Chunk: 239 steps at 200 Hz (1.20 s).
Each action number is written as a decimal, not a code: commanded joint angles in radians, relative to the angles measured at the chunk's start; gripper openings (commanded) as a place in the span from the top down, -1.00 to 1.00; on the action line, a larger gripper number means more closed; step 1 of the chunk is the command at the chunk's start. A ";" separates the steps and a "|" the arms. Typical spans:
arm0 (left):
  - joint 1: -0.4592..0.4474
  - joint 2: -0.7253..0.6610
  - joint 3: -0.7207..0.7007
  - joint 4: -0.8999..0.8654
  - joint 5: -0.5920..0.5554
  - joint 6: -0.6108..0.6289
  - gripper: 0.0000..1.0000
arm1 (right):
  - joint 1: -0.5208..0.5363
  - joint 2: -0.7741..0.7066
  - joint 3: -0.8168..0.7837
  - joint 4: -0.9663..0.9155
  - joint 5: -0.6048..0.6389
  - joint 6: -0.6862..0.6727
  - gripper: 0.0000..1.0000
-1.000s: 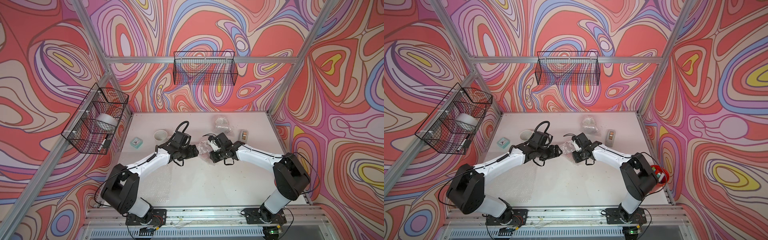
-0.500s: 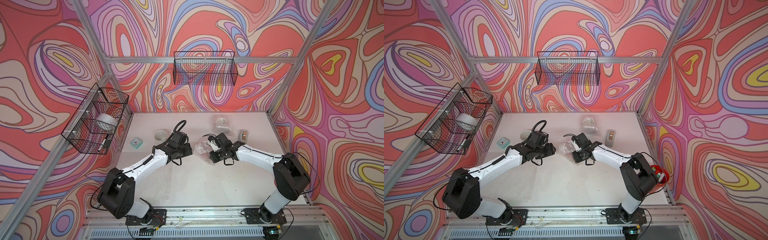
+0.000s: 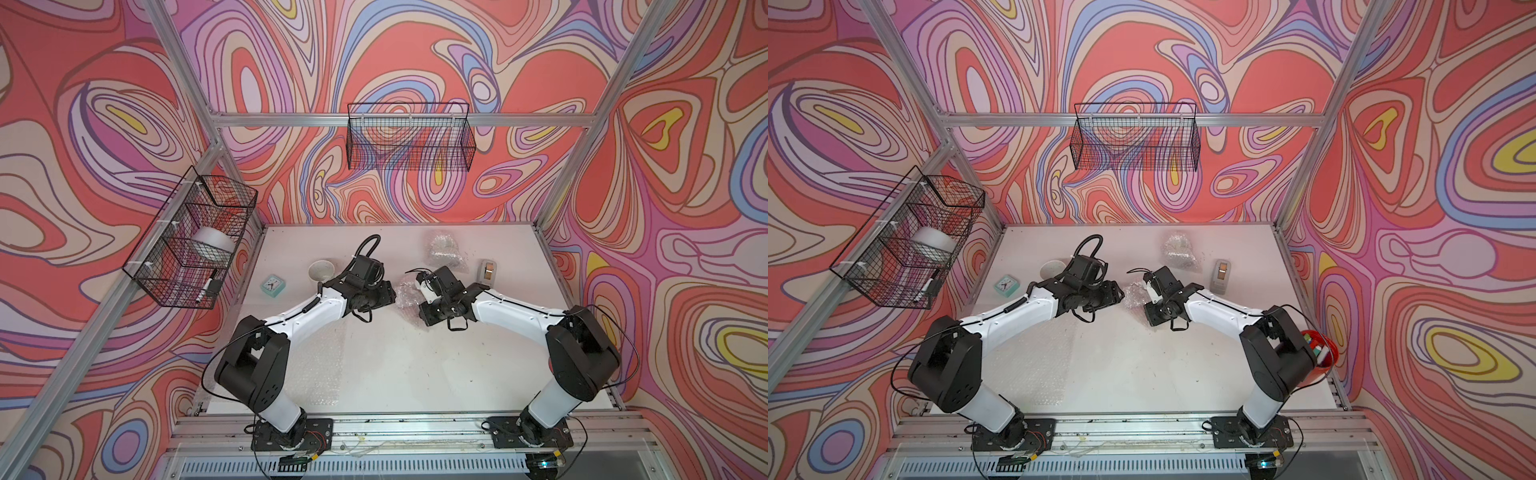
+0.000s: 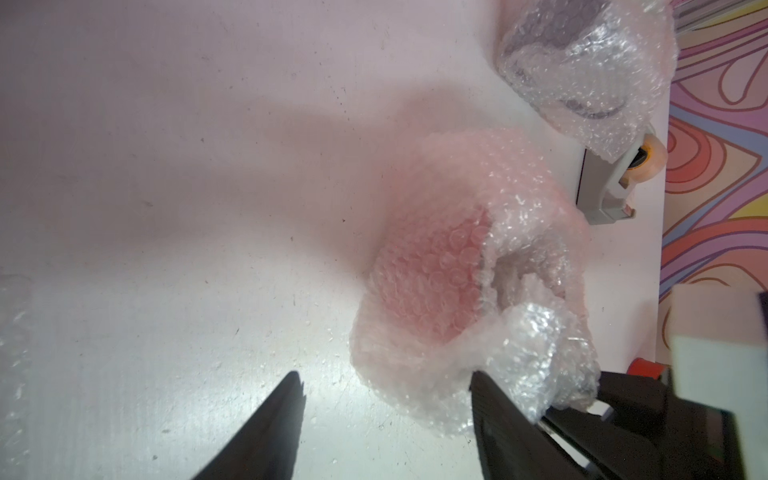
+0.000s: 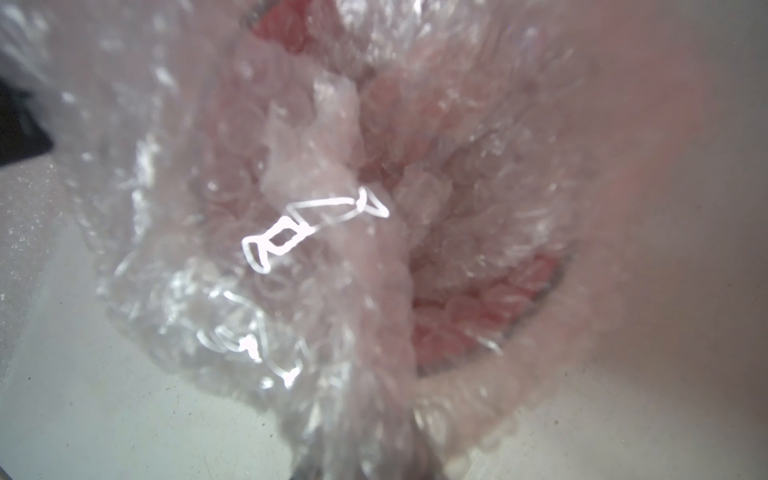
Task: Wrap mugs in bubble wrap
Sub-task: Wrap the mug in bubble wrap.
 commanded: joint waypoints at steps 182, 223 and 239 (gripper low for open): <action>-0.069 0.254 0.246 -0.379 -0.065 0.055 -0.68 | 0.009 0.007 -0.021 0.010 -0.037 0.014 0.68; -0.070 0.330 0.273 -0.471 -0.085 0.070 -0.85 | 0.007 -0.005 -0.043 0.045 -0.032 0.032 0.68; -0.071 0.355 0.260 -0.465 -0.075 0.064 -0.85 | 0.008 -0.018 -0.056 0.068 -0.036 0.050 0.63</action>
